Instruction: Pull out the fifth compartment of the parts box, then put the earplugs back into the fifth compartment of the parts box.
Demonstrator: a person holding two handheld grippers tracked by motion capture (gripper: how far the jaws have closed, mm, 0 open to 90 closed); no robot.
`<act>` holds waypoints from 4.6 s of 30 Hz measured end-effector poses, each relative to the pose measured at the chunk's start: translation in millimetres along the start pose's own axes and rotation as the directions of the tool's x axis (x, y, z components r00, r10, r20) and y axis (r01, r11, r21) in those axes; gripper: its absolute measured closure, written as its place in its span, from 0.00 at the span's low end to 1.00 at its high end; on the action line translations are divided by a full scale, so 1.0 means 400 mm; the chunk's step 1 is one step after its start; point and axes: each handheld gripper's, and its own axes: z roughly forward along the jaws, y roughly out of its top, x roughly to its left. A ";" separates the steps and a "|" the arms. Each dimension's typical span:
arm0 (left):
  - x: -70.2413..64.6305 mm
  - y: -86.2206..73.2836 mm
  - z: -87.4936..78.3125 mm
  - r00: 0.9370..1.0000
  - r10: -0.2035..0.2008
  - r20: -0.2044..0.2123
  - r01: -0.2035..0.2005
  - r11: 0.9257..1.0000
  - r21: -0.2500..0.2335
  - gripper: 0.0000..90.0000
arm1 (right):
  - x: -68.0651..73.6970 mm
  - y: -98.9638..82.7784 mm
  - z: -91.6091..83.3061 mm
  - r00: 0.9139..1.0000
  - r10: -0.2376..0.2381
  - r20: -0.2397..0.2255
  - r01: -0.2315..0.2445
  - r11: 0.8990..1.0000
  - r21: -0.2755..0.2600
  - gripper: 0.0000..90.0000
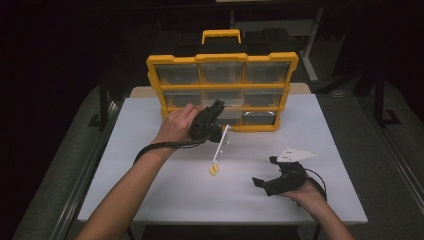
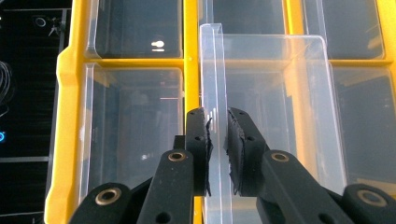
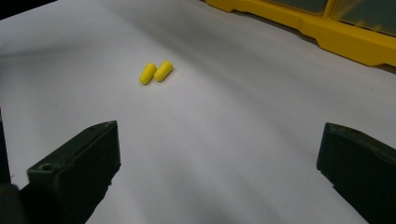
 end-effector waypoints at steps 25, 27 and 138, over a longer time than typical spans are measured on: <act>-0.013 0.017 -0.055 1.000 0.004 -0.011 -0.005 1.000 -0.030 0.88 | 0.000 0.000 0.001 1.000 0.000 0.002 0.000 1.000 0.000 0.00; -0.014 0.017 -0.058 1.000 0.001 -0.013 -0.002 0.999 -0.034 0.88 | 0.000 0.000 0.001 1.000 0.000 0.003 0.000 1.000 0.000 0.00; -0.214 -0.142 -0.290 0.985 -0.171 0.034 0.166 0.978 0.124 0.00 | 0.004 -0.002 0.006 1.000 -0.013 0.016 0.013 1.000 0.020 0.00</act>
